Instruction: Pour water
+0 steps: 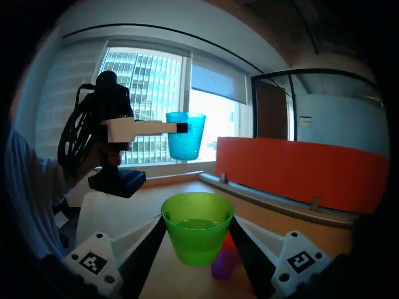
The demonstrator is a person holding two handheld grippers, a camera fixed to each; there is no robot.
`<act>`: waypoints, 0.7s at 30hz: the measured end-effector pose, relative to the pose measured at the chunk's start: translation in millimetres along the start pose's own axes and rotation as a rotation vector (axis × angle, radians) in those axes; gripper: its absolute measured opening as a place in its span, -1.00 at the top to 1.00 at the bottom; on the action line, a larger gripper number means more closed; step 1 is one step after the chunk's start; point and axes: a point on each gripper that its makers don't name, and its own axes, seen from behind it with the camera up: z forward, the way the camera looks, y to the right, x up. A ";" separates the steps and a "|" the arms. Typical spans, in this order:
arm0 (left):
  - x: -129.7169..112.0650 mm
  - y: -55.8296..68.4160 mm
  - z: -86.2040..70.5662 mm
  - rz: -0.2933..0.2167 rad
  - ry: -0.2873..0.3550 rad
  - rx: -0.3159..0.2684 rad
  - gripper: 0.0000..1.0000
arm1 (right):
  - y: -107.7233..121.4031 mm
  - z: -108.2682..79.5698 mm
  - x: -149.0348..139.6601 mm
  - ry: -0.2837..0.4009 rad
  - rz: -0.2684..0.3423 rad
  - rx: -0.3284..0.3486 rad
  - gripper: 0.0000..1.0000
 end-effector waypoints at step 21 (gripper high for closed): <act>-59.0 -10.6 -20.1 -0.006 -0.070 0.019 -0.69 | 24.5 -30.2 -9.9 -0.035 0.004 -0.055 -0.77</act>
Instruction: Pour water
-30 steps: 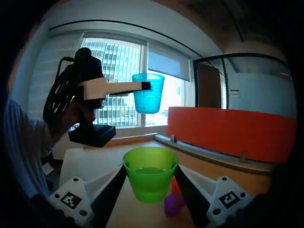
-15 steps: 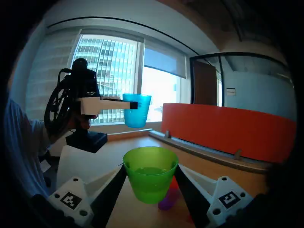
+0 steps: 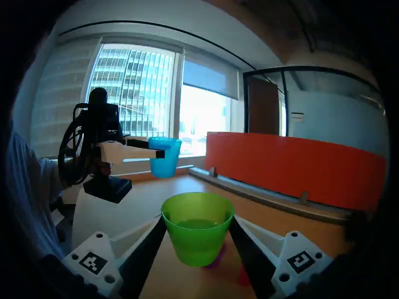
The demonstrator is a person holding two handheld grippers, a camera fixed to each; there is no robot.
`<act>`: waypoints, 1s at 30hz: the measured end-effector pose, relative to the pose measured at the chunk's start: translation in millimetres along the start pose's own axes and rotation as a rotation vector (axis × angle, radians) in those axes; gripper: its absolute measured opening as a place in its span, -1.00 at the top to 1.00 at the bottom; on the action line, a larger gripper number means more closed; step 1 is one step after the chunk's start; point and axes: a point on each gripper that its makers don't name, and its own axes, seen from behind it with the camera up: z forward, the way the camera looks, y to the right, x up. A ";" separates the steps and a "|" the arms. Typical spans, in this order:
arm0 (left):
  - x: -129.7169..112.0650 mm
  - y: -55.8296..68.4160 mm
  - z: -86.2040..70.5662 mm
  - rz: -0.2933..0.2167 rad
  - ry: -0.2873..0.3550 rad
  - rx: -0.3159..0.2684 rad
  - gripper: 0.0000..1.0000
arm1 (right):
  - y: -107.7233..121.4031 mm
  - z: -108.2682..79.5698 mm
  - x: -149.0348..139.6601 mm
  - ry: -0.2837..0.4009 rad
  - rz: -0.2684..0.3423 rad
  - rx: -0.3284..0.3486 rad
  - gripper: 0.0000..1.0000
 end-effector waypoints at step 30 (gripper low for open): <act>-89.8 5.2 -1.0 0.024 -0.204 -0.065 -0.69 | 3.4 -2.1 -46.7 -0.155 0.009 0.062 -0.78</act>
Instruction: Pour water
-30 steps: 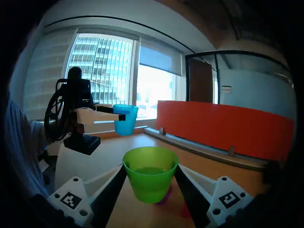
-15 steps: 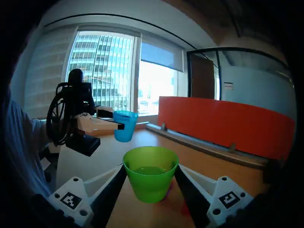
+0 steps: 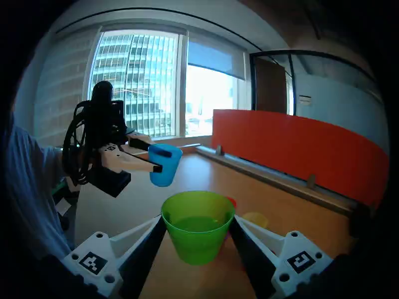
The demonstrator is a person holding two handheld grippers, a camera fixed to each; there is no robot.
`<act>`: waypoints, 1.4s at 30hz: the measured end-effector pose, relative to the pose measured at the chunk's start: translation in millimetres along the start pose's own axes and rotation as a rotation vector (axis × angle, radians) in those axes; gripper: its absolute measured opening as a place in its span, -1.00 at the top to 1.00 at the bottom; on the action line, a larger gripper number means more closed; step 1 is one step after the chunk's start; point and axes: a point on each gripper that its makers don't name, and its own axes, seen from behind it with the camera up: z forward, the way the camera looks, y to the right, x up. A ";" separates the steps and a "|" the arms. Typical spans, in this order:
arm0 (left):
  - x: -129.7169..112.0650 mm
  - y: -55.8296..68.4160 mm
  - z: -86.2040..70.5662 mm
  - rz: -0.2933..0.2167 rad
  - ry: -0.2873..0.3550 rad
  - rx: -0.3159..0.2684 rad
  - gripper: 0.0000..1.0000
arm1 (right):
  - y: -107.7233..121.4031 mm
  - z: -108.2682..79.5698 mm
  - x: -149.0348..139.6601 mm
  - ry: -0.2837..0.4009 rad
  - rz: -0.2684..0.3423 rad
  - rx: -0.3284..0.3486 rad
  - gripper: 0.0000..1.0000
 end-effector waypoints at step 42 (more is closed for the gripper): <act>-121.6 24.0 26.5 0.061 -0.344 -0.140 -0.70 | 2.9 21.4 -107.4 -0.315 -0.032 0.082 -0.78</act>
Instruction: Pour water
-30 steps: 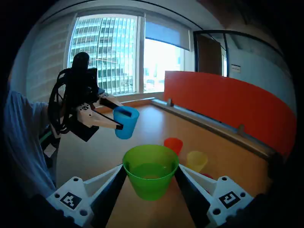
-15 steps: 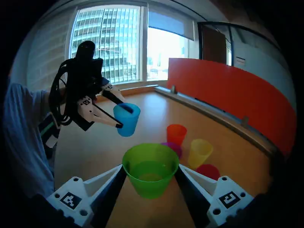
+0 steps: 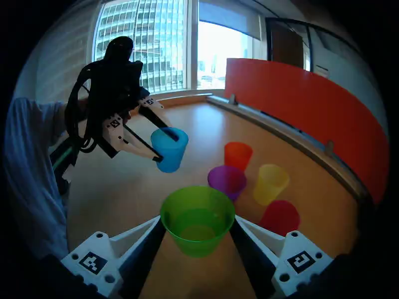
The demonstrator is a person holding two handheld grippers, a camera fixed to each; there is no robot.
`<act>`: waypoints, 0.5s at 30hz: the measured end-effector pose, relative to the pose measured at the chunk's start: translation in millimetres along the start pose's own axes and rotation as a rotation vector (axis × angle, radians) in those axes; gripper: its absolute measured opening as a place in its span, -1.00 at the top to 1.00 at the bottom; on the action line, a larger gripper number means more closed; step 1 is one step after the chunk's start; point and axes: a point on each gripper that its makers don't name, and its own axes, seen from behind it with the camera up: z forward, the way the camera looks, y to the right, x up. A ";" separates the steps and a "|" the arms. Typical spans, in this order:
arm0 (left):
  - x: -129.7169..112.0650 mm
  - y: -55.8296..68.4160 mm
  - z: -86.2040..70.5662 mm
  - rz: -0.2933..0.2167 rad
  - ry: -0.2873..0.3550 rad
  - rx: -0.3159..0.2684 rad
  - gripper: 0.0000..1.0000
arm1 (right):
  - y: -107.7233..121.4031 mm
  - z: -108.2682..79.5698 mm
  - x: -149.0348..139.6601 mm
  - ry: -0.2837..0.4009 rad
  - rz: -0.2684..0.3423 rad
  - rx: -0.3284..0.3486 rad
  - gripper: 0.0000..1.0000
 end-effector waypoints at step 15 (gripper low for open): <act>-22.3 6.8 22.2 -0.012 -0.042 -0.029 -0.70 | -3.4 9.4 -19.1 -0.043 -0.008 0.000 -0.78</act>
